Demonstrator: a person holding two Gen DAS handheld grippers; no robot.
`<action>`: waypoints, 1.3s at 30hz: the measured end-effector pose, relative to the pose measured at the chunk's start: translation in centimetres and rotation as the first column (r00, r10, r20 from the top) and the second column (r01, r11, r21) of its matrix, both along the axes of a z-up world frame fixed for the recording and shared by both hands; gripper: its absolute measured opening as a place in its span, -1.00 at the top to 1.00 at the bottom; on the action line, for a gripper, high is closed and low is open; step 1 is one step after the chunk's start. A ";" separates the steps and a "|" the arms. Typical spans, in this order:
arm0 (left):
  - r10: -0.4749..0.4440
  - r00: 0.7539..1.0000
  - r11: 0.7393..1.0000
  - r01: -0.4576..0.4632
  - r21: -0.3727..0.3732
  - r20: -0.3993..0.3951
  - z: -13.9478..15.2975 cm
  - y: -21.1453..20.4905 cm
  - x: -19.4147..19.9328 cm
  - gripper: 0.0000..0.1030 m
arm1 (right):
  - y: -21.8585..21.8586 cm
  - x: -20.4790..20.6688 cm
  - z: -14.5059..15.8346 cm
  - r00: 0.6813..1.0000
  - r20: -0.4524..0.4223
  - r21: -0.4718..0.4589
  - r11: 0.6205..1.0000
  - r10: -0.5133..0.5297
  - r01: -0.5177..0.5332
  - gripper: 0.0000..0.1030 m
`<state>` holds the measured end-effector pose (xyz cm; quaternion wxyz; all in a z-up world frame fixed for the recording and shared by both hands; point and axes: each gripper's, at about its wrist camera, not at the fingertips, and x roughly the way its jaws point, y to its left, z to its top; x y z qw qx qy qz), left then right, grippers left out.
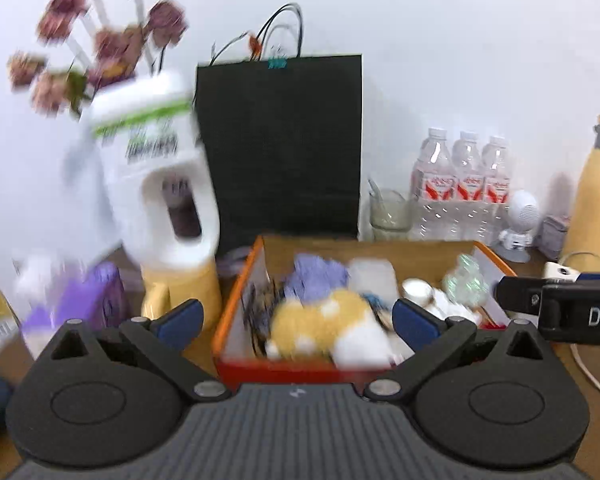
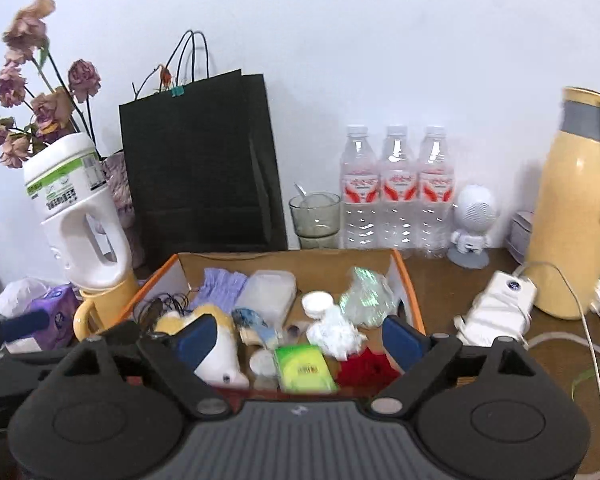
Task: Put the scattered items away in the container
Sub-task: 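Move both tools back toward the white round cap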
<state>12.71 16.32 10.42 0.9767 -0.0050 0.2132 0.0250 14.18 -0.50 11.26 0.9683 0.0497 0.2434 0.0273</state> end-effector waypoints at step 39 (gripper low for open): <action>-0.074 0.991 0.991 0.086 0.100 -0.112 -6.3 -0.4 -11.4 -1.00 | -1.5 -15.1 -8.8 0.993 -0.078 0.080 0.994 0.084 -0.077 -0.84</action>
